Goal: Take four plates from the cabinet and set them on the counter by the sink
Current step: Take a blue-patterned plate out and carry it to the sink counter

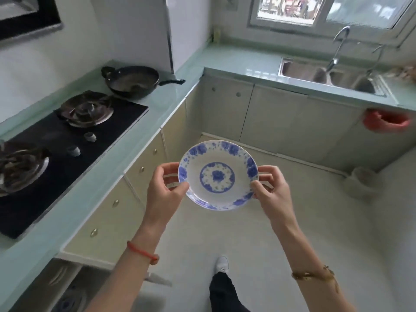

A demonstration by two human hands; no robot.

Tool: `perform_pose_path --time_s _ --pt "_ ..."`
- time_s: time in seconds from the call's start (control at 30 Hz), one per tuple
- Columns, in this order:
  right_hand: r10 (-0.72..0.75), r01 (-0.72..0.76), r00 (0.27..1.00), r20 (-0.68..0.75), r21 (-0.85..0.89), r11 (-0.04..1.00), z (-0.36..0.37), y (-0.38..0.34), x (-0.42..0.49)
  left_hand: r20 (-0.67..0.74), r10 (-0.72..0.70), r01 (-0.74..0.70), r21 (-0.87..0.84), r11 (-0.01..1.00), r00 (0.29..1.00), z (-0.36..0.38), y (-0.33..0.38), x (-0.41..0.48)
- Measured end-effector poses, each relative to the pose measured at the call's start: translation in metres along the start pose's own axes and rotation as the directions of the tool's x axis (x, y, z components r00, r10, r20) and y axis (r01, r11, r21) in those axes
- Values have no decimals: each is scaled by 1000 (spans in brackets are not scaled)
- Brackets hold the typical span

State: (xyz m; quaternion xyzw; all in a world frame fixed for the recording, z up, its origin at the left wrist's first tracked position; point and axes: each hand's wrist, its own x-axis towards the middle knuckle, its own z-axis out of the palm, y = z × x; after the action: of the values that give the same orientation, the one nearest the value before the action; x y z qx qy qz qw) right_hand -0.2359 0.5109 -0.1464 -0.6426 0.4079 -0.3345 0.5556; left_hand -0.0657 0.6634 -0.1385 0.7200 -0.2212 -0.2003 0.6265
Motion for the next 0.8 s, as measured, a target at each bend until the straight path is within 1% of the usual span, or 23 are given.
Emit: perform_pose_path --time_s 0.2,0.37,0.6,0.8 --pt "-52 51 997 -58 -18 999 -28 -22 136 32 26 -25 -20 999 999 89 28 117" --pt "-41 39 996 -81 -21 999 -33 -32 236 73 33 -31 -22 999 997 140 44 212" --pt "-52 46 992 -113 -60 997 -15 -34 391 101 49 -46 -29 999 994 206 45 369" --pt "-72 61 984 -163 -70 996 18 -45 543 113 76 -74 -21 997 991 253 61 526"
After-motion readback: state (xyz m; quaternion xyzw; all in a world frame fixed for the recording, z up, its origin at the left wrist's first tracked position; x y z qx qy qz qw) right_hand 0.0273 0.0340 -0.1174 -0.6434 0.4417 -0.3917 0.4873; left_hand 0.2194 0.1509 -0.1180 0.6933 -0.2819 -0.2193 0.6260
